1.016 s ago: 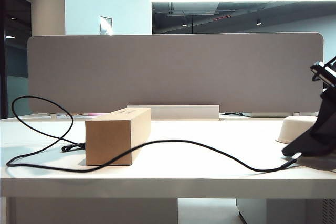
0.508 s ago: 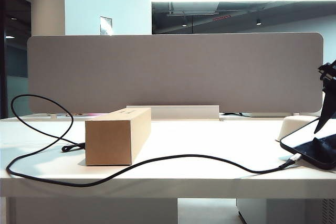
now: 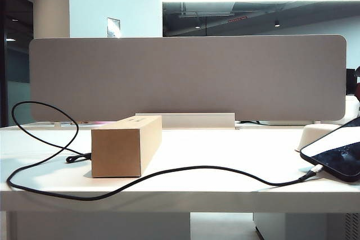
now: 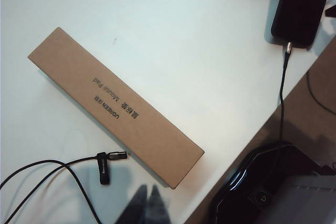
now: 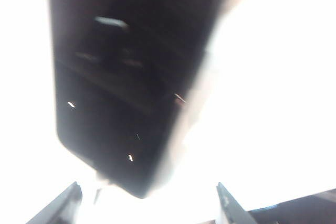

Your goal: Pick up the charging cable and the phone, plug the charging cable into the charging port on the phone, and finally place them back on the table.

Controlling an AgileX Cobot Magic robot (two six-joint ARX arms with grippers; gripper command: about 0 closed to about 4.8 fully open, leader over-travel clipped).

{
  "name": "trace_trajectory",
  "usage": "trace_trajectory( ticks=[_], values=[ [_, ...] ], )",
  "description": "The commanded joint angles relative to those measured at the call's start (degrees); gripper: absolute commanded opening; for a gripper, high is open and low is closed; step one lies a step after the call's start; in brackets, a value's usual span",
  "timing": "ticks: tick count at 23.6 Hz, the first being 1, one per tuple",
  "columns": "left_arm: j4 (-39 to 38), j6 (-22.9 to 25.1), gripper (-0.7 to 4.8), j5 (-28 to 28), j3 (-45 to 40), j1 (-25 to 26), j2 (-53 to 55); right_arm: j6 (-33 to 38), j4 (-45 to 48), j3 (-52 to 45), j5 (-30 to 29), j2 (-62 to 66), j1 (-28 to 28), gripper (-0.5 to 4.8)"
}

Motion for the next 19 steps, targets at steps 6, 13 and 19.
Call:
trace_trajectory(
  ticks=[6,13,19],
  values=[
    [-0.2,-0.4,-0.06,0.5,-1.0,-0.1,-1.5,-11.6,-2.5,-1.6,6.3,-24.5,0.2,-0.05],
    [0.1,-0.4,-0.06,2.4,-3.6,-0.1,-3.1,-13.0,-3.0,-7.5,8.9,-39.2,0.3,-0.05],
    [0.2,-0.4,-0.06,3.9,-3.6,-0.1,-4.3,-16.2,-2.0,-13.8,13.6,-53.6,0.5,-0.06]
  ],
)
